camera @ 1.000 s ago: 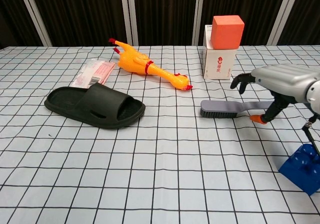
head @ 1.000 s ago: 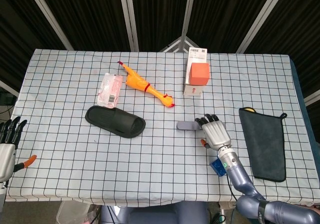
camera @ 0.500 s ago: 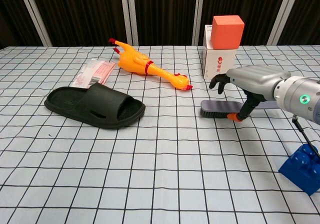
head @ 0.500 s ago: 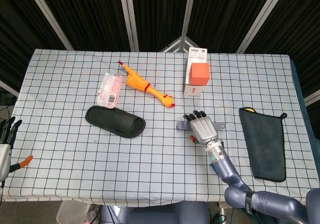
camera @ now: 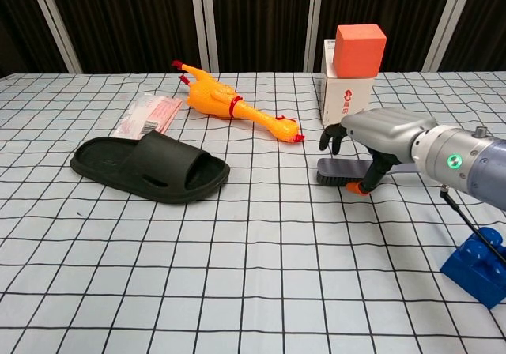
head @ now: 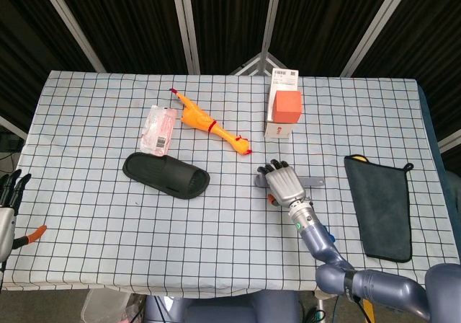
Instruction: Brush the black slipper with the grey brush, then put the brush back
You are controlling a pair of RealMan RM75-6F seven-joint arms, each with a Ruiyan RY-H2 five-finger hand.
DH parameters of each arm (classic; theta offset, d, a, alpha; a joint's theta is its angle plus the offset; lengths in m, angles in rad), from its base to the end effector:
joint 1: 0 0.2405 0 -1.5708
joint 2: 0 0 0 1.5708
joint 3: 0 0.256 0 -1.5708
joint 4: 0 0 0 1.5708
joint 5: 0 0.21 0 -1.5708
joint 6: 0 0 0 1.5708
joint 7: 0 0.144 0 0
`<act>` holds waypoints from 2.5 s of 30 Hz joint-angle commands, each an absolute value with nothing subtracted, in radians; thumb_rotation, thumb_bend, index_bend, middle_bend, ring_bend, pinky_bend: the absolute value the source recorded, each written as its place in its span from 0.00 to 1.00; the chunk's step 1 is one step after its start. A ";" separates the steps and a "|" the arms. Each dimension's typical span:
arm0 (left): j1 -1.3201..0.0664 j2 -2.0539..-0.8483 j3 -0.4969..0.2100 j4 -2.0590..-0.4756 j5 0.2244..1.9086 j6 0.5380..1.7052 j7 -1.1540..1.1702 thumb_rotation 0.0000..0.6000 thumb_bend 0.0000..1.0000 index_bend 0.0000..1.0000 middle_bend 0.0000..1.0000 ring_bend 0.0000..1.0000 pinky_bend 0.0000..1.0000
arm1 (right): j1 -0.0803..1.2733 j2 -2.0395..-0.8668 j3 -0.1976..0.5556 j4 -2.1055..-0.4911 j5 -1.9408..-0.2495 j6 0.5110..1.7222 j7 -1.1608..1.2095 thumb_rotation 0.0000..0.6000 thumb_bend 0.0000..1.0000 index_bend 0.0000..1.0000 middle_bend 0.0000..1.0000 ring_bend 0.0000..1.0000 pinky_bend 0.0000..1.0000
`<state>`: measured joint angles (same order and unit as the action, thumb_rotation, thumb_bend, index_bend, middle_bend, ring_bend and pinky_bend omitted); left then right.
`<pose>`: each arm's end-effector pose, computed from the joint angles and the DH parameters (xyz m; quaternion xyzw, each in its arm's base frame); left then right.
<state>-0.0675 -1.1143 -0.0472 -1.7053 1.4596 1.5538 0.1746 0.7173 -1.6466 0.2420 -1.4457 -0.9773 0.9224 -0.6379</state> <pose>-0.2981 0.1735 0.1631 -0.5835 -0.3591 -0.3675 0.6289 -0.1476 -0.3425 -0.0413 0.7582 -0.3591 0.3054 0.4505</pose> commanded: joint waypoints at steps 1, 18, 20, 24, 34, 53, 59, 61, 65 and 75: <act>-0.069 -1.114 -0.047 -1.705 1.459 1.551 0.176 1.00 0.09 0.00 0.00 0.00 0.00 | 0.720 -1.653 0.238 -1.437 -0.986 0.931 -0.627 1.00 0.35 0.30 0.33 0.19 0.27; -0.073 -1.114 -0.048 -1.698 1.463 1.533 0.167 1.00 0.10 0.00 0.00 0.00 0.00 | 0.735 -1.670 0.212 -1.391 -1.005 0.954 -0.593 1.00 0.35 0.33 0.35 0.20 0.32; -0.073 -1.115 -0.048 -1.697 1.463 1.531 0.168 1.00 0.10 0.00 0.00 0.00 0.00 | 0.738 -1.672 0.210 -1.386 -1.003 0.952 -0.593 1.00 0.35 0.33 0.35 0.20 0.32; -0.074 -1.115 -0.049 -1.695 1.460 1.526 0.167 1.00 0.10 0.00 0.00 0.00 0.00 | 0.745 -1.680 0.205 -1.374 -0.998 0.949 -0.592 1.00 0.35 0.33 0.35 0.20 0.33; -0.074 -1.112 -0.047 -1.694 1.462 1.518 0.163 1.00 0.10 0.00 0.00 0.00 0.00 | 0.754 -1.692 0.197 -1.357 -0.992 0.953 -0.590 1.00 0.36 0.38 0.39 0.25 0.42; -0.070 -1.112 -0.047 -1.694 1.470 1.524 0.166 1.00 0.10 0.00 0.00 0.00 0.00 | 0.767 -1.700 0.191 -1.338 -0.987 0.964 -0.593 1.00 0.36 0.43 0.44 0.28 0.45; -0.069 -1.111 -0.046 -1.693 1.472 1.523 0.163 1.00 0.10 0.00 0.00 0.00 0.00 | 0.770 -1.700 0.188 -1.338 -0.979 0.964 -0.600 1.00 0.39 0.48 0.47 0.31 0.45; -0.069 -1.111 -0.046 -1.693 1.472 1.522 0.162 1.00 0.10 0.00 0.00 0.00 0.00 | 0.770 -1.701 0.187 -1.339 -0.978 0.965 -0.602 1.00 0.40 0.50 0.49 0.32 0.48; -0.069 -1.110 -0.045 -1.693 1.475 1.522 0.162 1.00 0.10 0.00 0.00 0.00 0.00 | 0.771 -1.702 0.185 -1.342 -0.982 0.972 -0.603 1.00 0.44 0.59 0.53 0.37 0.52; -0.067 -1.111 -0.044 -1.693 1.477 1.523 0.163 1.00 0.10 0.00 0.00 0.00 0.00 | 0.764 -1.703 0.176 -1.342 -1.041 1.010 -0.572 1.00 0.57 0.76 0.66 0.52 0.67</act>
